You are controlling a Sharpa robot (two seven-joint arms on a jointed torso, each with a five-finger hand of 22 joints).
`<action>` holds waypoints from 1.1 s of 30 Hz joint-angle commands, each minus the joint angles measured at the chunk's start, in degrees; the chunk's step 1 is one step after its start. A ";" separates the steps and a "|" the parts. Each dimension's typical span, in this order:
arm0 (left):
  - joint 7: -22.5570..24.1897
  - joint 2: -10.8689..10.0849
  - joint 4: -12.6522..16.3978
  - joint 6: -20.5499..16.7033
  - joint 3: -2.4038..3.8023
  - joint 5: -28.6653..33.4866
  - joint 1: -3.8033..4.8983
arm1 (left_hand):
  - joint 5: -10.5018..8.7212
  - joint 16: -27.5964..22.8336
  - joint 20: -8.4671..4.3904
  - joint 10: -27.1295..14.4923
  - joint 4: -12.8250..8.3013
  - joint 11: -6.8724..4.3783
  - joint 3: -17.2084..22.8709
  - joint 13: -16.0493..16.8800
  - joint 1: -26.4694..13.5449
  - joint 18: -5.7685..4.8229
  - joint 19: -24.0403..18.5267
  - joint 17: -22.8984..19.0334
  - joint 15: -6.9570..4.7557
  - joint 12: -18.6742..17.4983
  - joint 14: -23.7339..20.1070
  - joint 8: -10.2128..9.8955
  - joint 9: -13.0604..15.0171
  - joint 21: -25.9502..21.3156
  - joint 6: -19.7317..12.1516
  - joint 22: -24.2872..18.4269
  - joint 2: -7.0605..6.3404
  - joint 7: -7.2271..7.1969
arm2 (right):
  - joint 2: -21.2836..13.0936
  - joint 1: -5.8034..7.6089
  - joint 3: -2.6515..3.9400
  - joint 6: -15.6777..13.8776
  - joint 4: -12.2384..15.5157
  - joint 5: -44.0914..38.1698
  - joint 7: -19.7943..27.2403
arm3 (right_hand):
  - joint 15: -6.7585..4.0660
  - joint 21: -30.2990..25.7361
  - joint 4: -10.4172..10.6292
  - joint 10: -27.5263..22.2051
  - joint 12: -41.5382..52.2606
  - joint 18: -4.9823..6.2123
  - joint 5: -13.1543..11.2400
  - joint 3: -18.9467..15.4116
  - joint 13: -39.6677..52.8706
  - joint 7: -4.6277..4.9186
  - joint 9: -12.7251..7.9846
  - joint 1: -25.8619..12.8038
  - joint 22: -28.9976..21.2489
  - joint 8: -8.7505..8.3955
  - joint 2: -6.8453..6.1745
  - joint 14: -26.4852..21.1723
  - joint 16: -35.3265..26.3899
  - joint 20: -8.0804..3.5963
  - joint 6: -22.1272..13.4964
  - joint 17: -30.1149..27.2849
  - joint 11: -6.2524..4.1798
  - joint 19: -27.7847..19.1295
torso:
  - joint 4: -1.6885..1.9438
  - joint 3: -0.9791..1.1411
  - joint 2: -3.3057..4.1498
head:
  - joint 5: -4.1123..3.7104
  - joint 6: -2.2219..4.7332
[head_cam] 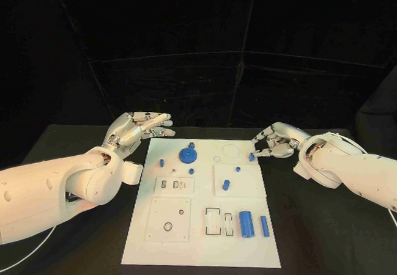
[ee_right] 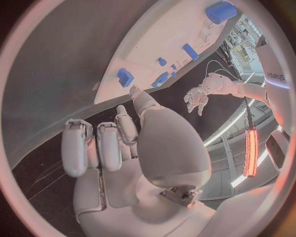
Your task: Assemble the parts on the task board
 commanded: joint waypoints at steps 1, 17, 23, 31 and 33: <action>0.21 0.08 -0.07 0.82 0.04 -0.36 0.06 | 0.25 -0.30 -0.03 0.31 -0.33 -0.06 -0.13 -0.01 0.13 0.38 0.34 0.02 0.04 -0.38 -0.06 -0.28 -0.03 -0.07 0.29 -0.12 0.53 0.17 | -0.21 -0.23 0.03 1.64 0.09 0.54 0.99 | 0.17 0.10 0.14 -0.37 -0.19 -0.79 0.26 -0.50 -0.07 0.12 -0.07 -0.21 2.44 -0.34 -0.40 3.22 0.01 0.24 -0.54 0.47 0.22 -0.05 | -0.10 0.01 -0.02 | -0.03 -0.05; 0.16 0.32 -0.61 0.86 0.04 -0.36 0.03 | 0.24 -0.68 0.04 0.23 -0.49 0.03 -0.23 -0.05 0.10 0.34 0.17 -0.05 0.16 -0.63 -0.39 -0.42 -0.05 -0.33 0.26 -0.30 0.57 0.25 | -0.79 -1.28 0.03 1.77 0.69 0.54 1.33 | 0.24 0.07 0.77 -0.35 -0.07 -0.78 1.59 -1.83 0.03 0.16 0.01 -1.48 2.43 -0.20 -0.39 3.21 -0.02 0.34 -0.79 0.52 0.28 -0.08 | 0.06 -0.08 -0.02 | -0.20 -0.15; 0.10 0.37 -0.70 0.88 0.04 -0.36 0.01 | 0.25 -0.74 0.06 0.22 -0.52 0.05 -0.24 -0.05 0.10 0.33 0.14 -0.06 0.18 -0.66 -0.44 -0.44 -0.05 -0.37 0.25 -0.32 0.58 0.26 | -0.30 -1.62 0.03 1.73 0.33 0.40 1.06 | 0.22 0.10 0.70 -0.26 0.11 -0.79 1.68 -1.81 0.15 0.13 0.04 -1.28 2.49 -0.13 -0.11 3.23 0.02 0.34 -0.71 0.63 0.24 -0.05 | -0.01 -0.08 -0.04 | -0.07 -0.15; 0.06 0.39 -0.77 0.91 0.04 -0.36 0.01 | 0.25 -0.74 0.06 0.22 -0.52 0.05 -0.24 -0.05 0.10 0.33 0.14 -0.06 0.18 -0.66 -0.44 -0.44 -0.05 -0.37 0.25 -0.32 0.58 0.26 | 0.51 -2.07 0.03 1.68 -0.42 -0.35 0.69 | 0.06 0.19 -0.09 0.03 0.65 -0.83 0.20 -1.36 0.55 -0.11 0.28 0.02 2.74 0.46 1.31 3.28 0.09 0.23 0.65 0.86 0.01 0.11 | 0.00 -0.07 -0.05 | -0.02 -0.33; 0.05 0.38 -0.77 0.90 0.04 -0.36 0.01 | 0.25 -0.74 0.06 0.22 -0.52 0.05 -0.24 -0.05 0.10 0.33 0.14 -0.06 0.18 -0.66 -0.44 -0.44 -0.05 -0.37 0.25 -0.32 0.58 0.26 | 0.70 -2.17 0.03 1.71 -0.55 -0.58 0.61 | 0.00 0.21 -0.27 0.10 0.77 -0.85 0.04 -1.22 0.64 -0.17 0.34 0.24 2.81 0.64 1.57 3.30 0.12 0.19 1.12 0.94 -0.05 0.15 | -0.01 -0.07 -0.05 | -0.01 -0.34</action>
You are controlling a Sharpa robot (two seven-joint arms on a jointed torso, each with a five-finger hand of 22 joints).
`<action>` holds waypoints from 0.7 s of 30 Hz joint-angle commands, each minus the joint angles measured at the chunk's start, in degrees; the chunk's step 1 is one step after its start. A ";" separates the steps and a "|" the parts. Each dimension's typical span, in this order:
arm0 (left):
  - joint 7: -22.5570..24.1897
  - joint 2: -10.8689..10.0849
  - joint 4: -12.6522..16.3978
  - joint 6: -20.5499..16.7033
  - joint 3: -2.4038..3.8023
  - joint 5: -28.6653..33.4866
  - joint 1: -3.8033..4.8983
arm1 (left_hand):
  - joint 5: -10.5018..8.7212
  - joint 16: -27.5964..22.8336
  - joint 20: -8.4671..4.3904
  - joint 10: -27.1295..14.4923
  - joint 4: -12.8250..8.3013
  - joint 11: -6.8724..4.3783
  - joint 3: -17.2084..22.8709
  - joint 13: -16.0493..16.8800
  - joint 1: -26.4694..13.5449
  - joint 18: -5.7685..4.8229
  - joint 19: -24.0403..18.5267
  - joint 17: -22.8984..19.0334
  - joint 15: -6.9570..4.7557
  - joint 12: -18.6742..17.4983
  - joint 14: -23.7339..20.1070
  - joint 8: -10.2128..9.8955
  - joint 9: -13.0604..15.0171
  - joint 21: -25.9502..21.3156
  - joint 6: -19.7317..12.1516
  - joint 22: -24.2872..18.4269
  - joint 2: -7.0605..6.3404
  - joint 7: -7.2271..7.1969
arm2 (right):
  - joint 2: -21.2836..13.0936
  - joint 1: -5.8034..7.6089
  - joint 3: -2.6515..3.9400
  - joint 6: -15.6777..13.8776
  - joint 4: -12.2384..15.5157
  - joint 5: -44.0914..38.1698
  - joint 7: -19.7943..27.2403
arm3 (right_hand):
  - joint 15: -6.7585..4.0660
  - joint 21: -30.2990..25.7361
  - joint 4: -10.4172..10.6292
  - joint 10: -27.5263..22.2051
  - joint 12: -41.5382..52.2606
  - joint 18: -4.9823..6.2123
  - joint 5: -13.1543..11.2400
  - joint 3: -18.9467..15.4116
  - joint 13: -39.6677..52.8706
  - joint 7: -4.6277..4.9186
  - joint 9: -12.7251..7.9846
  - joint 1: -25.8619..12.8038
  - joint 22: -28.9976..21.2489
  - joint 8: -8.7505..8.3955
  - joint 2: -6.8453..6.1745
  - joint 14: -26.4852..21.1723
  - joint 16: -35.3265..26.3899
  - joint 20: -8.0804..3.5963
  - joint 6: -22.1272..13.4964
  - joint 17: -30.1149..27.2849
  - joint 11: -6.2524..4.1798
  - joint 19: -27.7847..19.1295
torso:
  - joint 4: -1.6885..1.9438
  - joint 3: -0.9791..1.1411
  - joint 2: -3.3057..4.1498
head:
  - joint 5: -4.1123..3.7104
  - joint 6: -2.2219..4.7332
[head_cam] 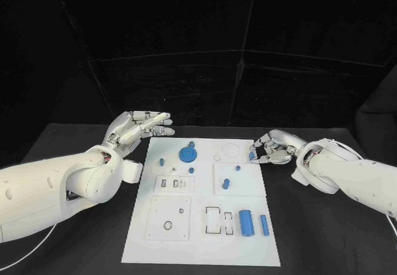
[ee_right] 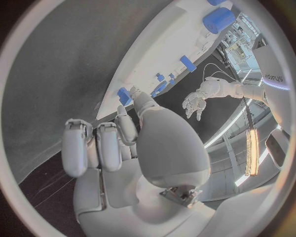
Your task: Assemble the parts on the task board
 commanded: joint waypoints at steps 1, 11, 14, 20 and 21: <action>0.25 0.05 0.03 0.71 0.04 -0.24 0.06 | 0.25 -0.18 0.05 0.22 -0.37 0.04 -0.09 -0.05 0.09 0.33 0.14 -0.04 -0.03 -0.23 -0.22 -0.23 -0.05 -0.37 0.26 -0.08 0.59 0.27 | 0.26 -0.03 0.03 0.31 -0.13 -0.73 -0.08 | -0.01 0.22 -0.43 0.33 0.40 -0.86 -0.34 0.08 0.09 0.09 0.08 -0.04 2.84 0.37 0.68 3.31 0.14 0.18 0.65 0.97 -0.28 0.17 | 0.00 0.02 0.00 | 0.01 -0.06; 0.17 -0.04 0.08 0.63 0.04 -0.24 0.06 | 0.25 -0.18 0.05 0.22 -0.37 0.04 -0.09 -0.05 0.09 0.33 0.14 -0.04 -0.03 -0.23 -0.22 -0.23 -0.05 -0.37 0.26 -0.08 0.59 0.27 | 0.90 -0.19 0.03 -0.32 -0.56 -1.11 -0.37 | -0.47 0.30 -0.99 0.55 0.66 -0.89 -1.15 1.42 0.31 -0.58 0.40 0.41 3.05 1.60 2.52 3.36 0.19 -0.20 4.36 1.20 -0.88 0.30 | -0.02 0.04 -0.04 | -0.04 -0.21; 0.16 -0.06 0.10 0.59 0.04 -0.24 0.06 | 0.25 -0.18 0.05 0.22 -0.37 0.04 -0.09 -0.05 0.09 0.33 0.14 -0.04 -0.03 -0.23 -0.22 -0.23 -0.05 -0.37 0.26 -0.08 0.59 0.27 | 1.12 -0.20 0.03 -0.40 -0.69 -1.28 -0.51 | -0.71 0.32 -1.18 0.61 0.67 -0.90 -2.11 1.98 0.34 -0.92 0.43 0.49 3.10 1.85 2.95 3.37 0.20 -0.41 5.47 1.28 -1.16 0.33 | -0.02 0.02 -0.06 | -0.02 -0.20; 0.06 -0.07 0.13 0.63 0.04 -0.24 0.06 | 0.25 -0.29 0.08 0.21 -0.43 0.06 -0.09 -0.05 0.11 0.33 0.09 -0.06 0.00 -0.30 -0.30 -0.26 -0.06 -0.45 0.26 -0.14 0.65 0.28 | 1.39 -0.22 0.03 -0.90 -0.91 -1.68 -1.17 | -1.17 0.35 -1.63 0.67 0.58 -0.92 -2.67 3.13 0.32 -1.60 0.53 0.75 3.22 2.39 3.73 3.39 0.19 -0.81 7.57 1.35 -1.72 0.40 | 0.00 0.02 -0.05 | -0.07 -0.72; 0.05 -0.07 0.13 0.64 0.04 -0.24 0.06 | 0.25 -0.30 0.08 0.21 -0.43 0.07 -0.09 -0.05 0.12 0.33 0.09 -0.06 0.00 -0.30 -0.31 -0.26 -0.06 -0.46 0.26 -0.14 0.66 0.28 | 1.41 -0.22 0.03 -1.07 -0.94 -1.75 -1.28 | -1.22 0.35 -1.72 0.67 0.55 -0.92 -2.69 3.29 0.30 -1.67 0.54 0.81 3.23 2.44 3.81 3.40 0.19 -0.86 7.76 1.37 -1.79 0.41 | 0.02 0.03 -0.06 | -0.07 -0.67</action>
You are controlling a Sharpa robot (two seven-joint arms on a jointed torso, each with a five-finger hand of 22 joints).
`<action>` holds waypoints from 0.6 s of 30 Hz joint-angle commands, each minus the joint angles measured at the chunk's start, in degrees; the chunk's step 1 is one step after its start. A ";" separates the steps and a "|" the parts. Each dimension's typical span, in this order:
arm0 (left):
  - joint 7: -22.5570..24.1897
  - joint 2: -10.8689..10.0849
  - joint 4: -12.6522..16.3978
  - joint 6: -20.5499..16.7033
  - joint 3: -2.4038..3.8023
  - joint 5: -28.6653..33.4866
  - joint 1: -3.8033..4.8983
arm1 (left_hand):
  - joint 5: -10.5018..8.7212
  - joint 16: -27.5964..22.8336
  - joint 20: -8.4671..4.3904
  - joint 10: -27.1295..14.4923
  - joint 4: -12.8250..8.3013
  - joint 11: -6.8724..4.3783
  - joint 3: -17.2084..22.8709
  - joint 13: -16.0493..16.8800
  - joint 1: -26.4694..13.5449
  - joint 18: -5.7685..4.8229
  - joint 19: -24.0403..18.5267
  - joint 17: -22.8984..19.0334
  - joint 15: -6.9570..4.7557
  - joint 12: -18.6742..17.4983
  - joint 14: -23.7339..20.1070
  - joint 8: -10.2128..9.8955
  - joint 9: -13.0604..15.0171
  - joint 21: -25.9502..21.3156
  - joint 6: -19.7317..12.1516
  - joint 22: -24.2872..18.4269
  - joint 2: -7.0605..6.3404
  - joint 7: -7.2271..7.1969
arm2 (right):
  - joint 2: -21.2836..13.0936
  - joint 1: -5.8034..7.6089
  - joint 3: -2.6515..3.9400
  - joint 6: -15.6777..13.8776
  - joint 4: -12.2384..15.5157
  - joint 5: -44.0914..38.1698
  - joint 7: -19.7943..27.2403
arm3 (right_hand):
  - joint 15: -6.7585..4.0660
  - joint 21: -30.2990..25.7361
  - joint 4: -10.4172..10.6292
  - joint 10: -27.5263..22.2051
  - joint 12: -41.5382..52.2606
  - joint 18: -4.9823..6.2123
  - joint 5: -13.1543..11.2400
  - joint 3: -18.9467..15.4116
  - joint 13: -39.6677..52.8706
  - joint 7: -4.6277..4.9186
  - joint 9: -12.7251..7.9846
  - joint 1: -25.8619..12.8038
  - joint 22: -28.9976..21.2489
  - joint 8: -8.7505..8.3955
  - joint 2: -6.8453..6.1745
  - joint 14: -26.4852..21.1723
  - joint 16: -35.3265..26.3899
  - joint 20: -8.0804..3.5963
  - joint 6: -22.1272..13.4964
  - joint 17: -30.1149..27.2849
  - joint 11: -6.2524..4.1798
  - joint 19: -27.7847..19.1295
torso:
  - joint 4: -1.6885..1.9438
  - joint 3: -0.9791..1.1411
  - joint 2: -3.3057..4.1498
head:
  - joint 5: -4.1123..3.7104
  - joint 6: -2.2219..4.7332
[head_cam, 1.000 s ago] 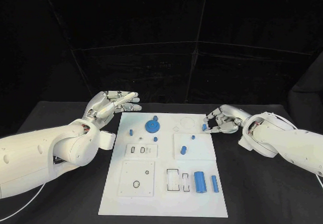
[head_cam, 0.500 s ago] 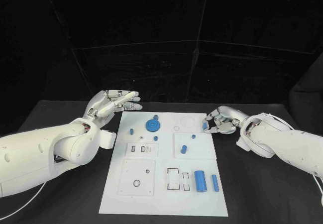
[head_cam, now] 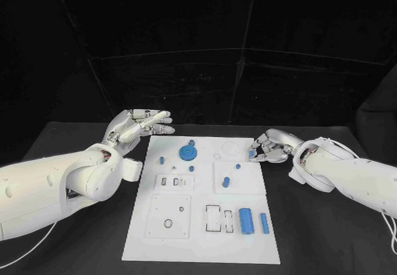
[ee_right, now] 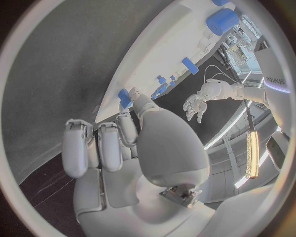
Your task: Assemble the parts on the task board
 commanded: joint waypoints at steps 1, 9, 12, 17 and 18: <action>0.19 0.00 0.09 0.64 0.04 -0.22 0.06 | 0.24 -0.32 0.08 0.22 -0.29 0.07 0.08 -0.05 0.13 0.33 0.08 -0.05 0.00 -0.32 -0.31 -0.27 -0.06 -0.23 0.26 -0.06 0.68 0.28 | 0.09 0.07 0.01 -1.20 -0.09 -0.87 -0.84 | -0.62 0.36 -0.13 -0.05 -0.12 -0.92 -0.22 0.71 -0.05 -0.26 0.16 0.34 3.25 0.45 0.83 3.20 0.21 -0.51 0.82 1.41 -0.49 0.01 | 0.03 -0.01 -0.04 | -0.12 -0.14; 0.14 -0.10 0.10 0.71 0.04 -0.22 0.06 | 0.20 -0.35 0.09 0.21 -0.33 0.07 0.08 -0.05 0.18 0.33 0.07 -0.06 0.01 -0.34 -0.34 -0.28 -0.06 -0.25 0.26 -0.08 0.68 0.29 | -0.21 0.06 0.03 -4.92 1.06 -2.08 -1.38 | -1.01 0.55 -1.11 0.05 -0.27 -1.04 -0.60 3.03 -0.08 -0.65 0.06 1.11 3.79 0.49 2.19 3.30 0.38 -0.95 1.94 1.85 -0.88 0.36 | -0.05 0.07 -0.04 | 0.12 -0.41; 0.11 -0.17 0.08 0.71 0.04 -0.22 0.06 | 0.20 -0.35 0.09 0.21 -0.33 0.07 0.08 -0.05 0.18 0.33 0.07 -0.06 0.01 -0.34 -0.34 -0.28 -0.06 -0.25 0.26 -0.08 0.68 0.29 | -0.90 0.08 0.06 -6.23 2.72 -2.27 -2.25 | -1.03 0.55 -1.19 0.03 -0.39 -1.04 -0.50 3.31 -0.15 -0.66 0.03 1.05 3.78 0.46 2.28 3.30 0.37 -0.99 2.01 1.85 -0.89 0.36 | -0.11 0.00 -0.13 | 0.12 -0.31; 0.05 -0.25 -0.04 0.78 0.04 -0.21 0.07 | 0.16 -0.63 0.15 0.34 -0.76 0.06 0.09 -0.03 0.54 0.34 0.00 -0.10 0.06 -0.44 -0.51 -0.30 -0.04 -0.44 0.34 -0.21 0.64 0.26 | -2.31 0.19 0.18 -8.61 6.93 -2.42 -5.83 | -1.06 0.50 -0.92 -0.04 -0.89 -1.02 -0.55 3.76 -0.47 -0.71 -0.06 -0.12 3.68 0.32 2.20 3.27 0.27 -1.05 2.30 1.75 -0.91 0.30 | -0.08 -0.16 -0.34 | 0.11 -0.37; 0.03 -0.21 -0.15 0.88 0.04 -0.21 0.07 | 0.16 -0.63 0.15 0.34 -0.76 0.06 0.09 -0.03 0.54 0.34 0.00 -0.10 0.06 -0.44 -0.51 -0.30 -0.04 -0.44 0.34 -0.21 0.64 0.26 | -2.47 0.28 0.23 -9.10 8.22 -2.57 -7.04 | -1.07 0.49 -0.87 -0.02 -0.92 -1.02 -0.67 3.83 -0.49 -0.74 -0.07 -0.30 3.67 0.30 2.19 3.27 0.26 -1.06 2.35 1.75 -0.93 0.29 | -0.07 -0.20 -0.41 | 0.11 -0.28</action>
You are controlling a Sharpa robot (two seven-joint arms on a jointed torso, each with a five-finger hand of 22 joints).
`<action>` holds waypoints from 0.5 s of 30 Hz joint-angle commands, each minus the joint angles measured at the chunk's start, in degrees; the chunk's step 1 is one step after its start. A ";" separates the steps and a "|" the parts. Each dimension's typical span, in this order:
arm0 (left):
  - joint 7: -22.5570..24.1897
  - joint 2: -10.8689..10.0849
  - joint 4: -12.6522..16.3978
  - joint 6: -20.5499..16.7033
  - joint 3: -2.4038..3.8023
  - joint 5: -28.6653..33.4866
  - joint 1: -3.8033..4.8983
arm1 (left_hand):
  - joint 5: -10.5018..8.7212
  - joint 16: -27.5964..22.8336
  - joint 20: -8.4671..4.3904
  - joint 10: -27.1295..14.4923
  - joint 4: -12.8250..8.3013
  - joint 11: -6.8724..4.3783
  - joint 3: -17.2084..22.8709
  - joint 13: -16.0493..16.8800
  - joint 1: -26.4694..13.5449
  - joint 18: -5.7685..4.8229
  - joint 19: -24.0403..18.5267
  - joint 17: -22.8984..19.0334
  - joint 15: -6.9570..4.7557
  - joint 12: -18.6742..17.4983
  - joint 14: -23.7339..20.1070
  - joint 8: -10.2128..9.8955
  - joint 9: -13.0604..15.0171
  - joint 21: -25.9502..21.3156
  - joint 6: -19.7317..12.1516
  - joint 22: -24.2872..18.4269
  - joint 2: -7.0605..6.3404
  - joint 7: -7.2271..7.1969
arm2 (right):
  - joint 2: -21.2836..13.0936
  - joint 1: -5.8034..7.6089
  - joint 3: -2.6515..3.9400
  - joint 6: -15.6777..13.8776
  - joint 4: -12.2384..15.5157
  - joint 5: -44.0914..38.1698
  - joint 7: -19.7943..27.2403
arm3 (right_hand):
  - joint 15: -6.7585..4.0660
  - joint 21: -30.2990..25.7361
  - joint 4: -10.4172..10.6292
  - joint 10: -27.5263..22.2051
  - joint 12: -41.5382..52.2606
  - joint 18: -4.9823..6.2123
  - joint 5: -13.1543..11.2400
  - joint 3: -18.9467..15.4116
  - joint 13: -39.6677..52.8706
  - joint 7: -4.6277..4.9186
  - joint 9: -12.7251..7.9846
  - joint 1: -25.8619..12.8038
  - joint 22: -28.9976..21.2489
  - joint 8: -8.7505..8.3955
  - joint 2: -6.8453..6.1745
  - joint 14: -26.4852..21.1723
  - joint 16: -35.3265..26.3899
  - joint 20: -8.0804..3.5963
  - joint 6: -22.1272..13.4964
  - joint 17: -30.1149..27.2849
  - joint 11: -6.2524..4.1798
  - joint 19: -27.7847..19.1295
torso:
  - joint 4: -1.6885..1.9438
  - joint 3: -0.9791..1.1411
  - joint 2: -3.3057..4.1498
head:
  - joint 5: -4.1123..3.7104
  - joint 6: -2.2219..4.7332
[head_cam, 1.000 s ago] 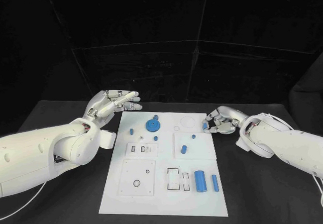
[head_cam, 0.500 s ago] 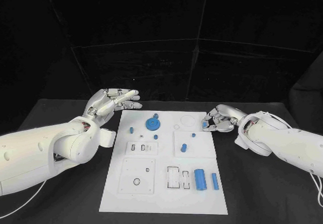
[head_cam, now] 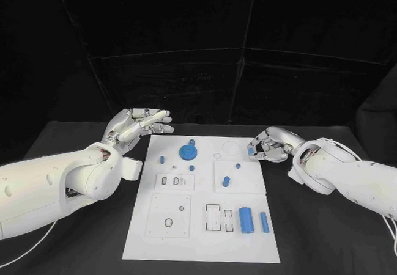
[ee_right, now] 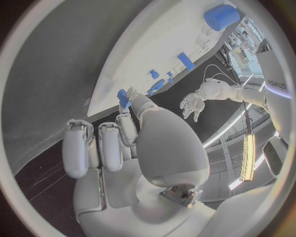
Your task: Assemble the parts on the task board
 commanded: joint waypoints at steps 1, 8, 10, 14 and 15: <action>0.15 0.08 -0.23 0.94 0.05 -0.19 0.08 | 0.16 -0.15 0.15 0.35 -0.20 0.06 -0.01 -0.03 0.31 0.34 -0.01 -0.06 0.07 -0.20 -0.52 -0.31 -0.04 -0.07 0.14 -0.05 0.41 0.05 | -0.25 0.35 0.16 -4.35 2.90 -1.11 -5.07 | -0.28 0.27 0.07 0.10 -0.28 -1.02 0.02 0.37 -0.14 -0.44 0.10 -0.70 3.63 0.30 0.29 3.27 0.26 -0.44 1.04 1.75 -0.43 0.09 | -0.02 -0.22 -0.37 | 0.07 -0.23; -0.14 0.47 -1.10 1.56 0.05 -0.19 0.09 | 0.15 -0.01 0.03 0.87 -0.37 -0.10 -0.18 0.02 0.21 0.43 0.56 0.11 -0.17 -0.22 0.31 -0.27 -0.01 0.01 0.46 -0.08 0.61 -0.09 | 0.96 1.01 0.24 -5.12 7.54 -3.48 -9.34 | -0.32 0.24 0.14 0.04 -0.56 -1.01 -0.24 0.57 -0.32 -0.50 0.07 -1.06 3.59 0.24 0.28 3.24 0.17 -0.48 1.16 1.64 -0.47 0.06 | 0.19 -0.45 -1.04 | 0.34 -0.32; -0.29 0.64 -1.48 1.72 0.05 -0.19 0.09 | 0.16 0.07 -0.07 1.18 -0.45 -0.21 -0.28 0.05 0.15 0.45 0.90 0.21 -0.29 -0.20 0.75 -0.27 -0.01 0.08 0.58 -0.07 0.70 -0.17 | 1.80 1.12 0.25 -4.88 8.70 -4.41 -10.29 | -0.32 0.24 0.14 0.04 -0.56 -1.01 -0.24 0.57 -0.32 -0.50 0.07 -1.06 3.59 0.24 0.28 3.24 0.17 -0.48 1.16 1.64 -0.47 0.06 | 0.27 -0.57 -1.38 | 0.57 -0.49; -0.61 0.90 -1.92 1.95 0.05 -0.18 0.10 | 0.15 0.09 -0.15 1.55 -0.51 -0.31 -0.38 0.10 0.07 0.45 1.15 0.28 -0.39 -0.14 1.04 -0.28 0.00 0.11 0.69 -0.09 0.78 -0.25 | 4.13 1.22 0.25 -2.52 9.94 -6.03 -11.26 | -0.34 0.25 0.15 0.02 -0.70 -1.02 -0.33 0.73 -0.41 -0.54 0.06 -1.19 3.62 0.22 0.34 3.23 0.12 -0.50 1.23 1.57 -0.51 0.09 | 0.38 -0.75 -1.83 | 0.62 -0.93; -0.69 0.97 -2.03 1.98 0.05 -0.17 0.10 | 0.15 0.09 -0.16 1.57 -0.51 -0.32 -0.39 0.10 0.06 0.45 1.16 0.28 -0.39 -0.14 1.05 -0.28 0.00 0.11 0.70 -0.09 0.78 -0.25 | 5.06 1.24 0.24 -1.72 10.04 -6.63 -11.51 | -0.35 0.25 0.16 0.03 -0.70 -1.02 -0.34 0.74 -0.40 -0.54 0.05 -1.20 3.63 0.21 0.34 3.22 0.11 -0.50 1.23 1.56 -0.51 0.09 | 0.40 -0.78 -1.88 | 0.69 -1.01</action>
